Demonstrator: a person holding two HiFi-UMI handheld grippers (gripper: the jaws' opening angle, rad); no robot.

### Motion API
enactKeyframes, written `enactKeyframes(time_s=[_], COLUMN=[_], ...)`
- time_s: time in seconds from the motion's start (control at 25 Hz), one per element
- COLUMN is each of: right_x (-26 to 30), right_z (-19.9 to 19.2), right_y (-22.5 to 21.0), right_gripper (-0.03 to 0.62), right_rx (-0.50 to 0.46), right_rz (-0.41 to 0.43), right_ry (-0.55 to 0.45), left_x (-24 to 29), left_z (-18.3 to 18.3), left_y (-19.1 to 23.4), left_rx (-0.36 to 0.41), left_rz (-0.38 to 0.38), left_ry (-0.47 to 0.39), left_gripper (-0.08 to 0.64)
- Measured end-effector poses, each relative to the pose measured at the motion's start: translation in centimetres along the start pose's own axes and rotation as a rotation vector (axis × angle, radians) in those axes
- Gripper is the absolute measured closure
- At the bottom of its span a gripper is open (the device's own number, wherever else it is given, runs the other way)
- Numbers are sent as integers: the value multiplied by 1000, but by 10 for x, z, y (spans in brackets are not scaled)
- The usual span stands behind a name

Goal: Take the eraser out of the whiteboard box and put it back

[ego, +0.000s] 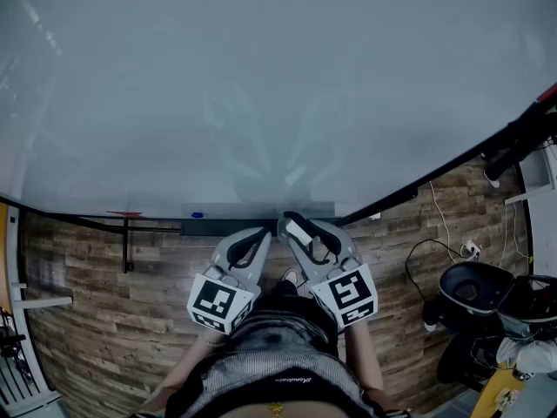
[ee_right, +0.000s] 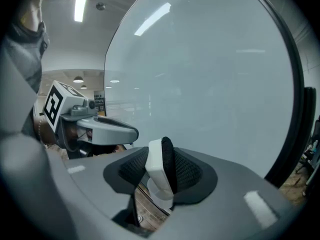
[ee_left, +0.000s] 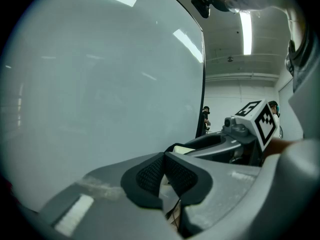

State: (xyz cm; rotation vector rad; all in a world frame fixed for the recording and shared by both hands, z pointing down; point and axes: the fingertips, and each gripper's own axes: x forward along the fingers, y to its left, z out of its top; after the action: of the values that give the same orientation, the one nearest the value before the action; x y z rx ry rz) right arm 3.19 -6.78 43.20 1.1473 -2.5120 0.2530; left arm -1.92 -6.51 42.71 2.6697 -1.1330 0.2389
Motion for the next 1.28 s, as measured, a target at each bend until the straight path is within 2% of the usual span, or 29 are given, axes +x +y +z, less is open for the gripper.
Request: enactKeyframes(time_s=[0.56, 0.76, 1.08, 1.28], right_x=[-13, -18, -26, -29], right_z=[37, 53, 69, 72], right_y=[-6, 1, 6, 7], right_gripper=[433, 433, 433, 433], right_rx=[-9, -5, -25, -36], right_rz=[14, 28, 41, 40], right_ry=[-27, -44, -51, -48], left_x=[11, 8, 7, 7], left_z=[-4, -6, -13, -13], left_y=[8, 8, 6, 9], left_rx=[10, -19, -19, 7], left_rz=[7, 1, 3, 11], left_ry=[16, 43, 61, 35], left_gripper=[558, 558, 558, 558])
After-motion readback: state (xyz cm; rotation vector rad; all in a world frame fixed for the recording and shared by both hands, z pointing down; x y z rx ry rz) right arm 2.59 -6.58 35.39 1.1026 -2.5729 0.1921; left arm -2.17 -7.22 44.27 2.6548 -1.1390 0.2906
